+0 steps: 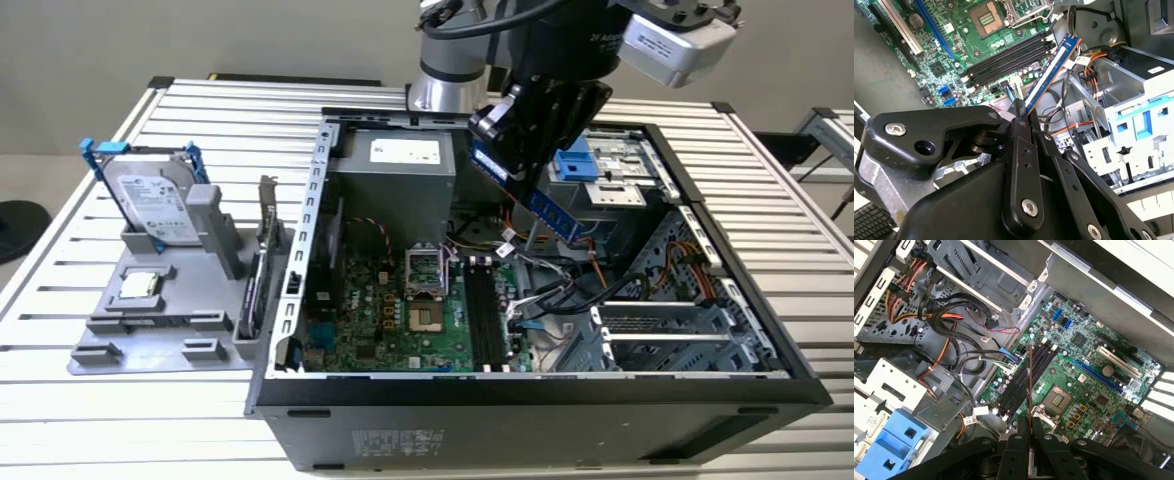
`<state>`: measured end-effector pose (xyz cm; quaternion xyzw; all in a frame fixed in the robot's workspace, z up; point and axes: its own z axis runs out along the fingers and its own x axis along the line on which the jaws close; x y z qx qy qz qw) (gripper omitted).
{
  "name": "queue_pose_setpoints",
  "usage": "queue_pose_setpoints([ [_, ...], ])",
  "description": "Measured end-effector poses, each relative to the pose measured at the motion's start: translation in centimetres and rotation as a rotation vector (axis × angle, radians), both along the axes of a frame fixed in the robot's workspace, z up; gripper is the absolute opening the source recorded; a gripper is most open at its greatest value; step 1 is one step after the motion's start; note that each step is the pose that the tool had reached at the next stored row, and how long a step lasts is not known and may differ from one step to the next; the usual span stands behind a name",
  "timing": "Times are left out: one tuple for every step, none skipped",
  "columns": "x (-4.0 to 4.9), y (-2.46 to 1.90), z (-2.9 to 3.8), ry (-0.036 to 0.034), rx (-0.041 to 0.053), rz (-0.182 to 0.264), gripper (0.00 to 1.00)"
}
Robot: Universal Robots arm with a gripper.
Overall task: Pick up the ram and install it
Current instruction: 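Insert the ram into the slot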
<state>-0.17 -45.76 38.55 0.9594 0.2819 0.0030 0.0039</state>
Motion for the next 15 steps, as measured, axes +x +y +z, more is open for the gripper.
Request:
queue_pose_setpoints([
  [0.0,0.0,0.0,0.0,0.0001,-0.001,0.0],
  [0.0,0.0,0.0,0.0,0.0001,-0.002,0.0],
  [0.0,0.0,0.0,0.0,0.0,-0.003,0.0],
  [0.0,0.0,-0.01,-0.0001,0.0001,-0.003,0.0],
  [0.0,0.0,0.0,0.0,0.0001,-0.004,0.0],
  [0.0,0.0,0.0,0.0,0.0,-0.005,0.0],
  [0.0,0.0,0.0,0.0,0.0001,-0.006,0.0],
  [0.0,0.0,0.0,0.0,0.0001,-0.007,0.0],
  [-0.01,0.0,-0.01,0.0,0.0001,-0.008,0.0],
  [-0.01,0.0,-0.02,-0.0001,0.0004,-0.008,0.0],
  [-0.01,0.01,-0.02,0.0001,0.0002,-0.008,0.0],
  [-0.02,0.0,-0.03,0.0001,0.0001,-0.009,0.0],
  [-0.04,0.0,-0.05,0.0001,0.0001,-0.01,0.0],
  [-0.05,0.0,-0.04,0.0001,0.0001,-0.011,0.0],
  [-0.05,0.0,-0.04,0.0001,0.0001,-0.011,0.0],
])
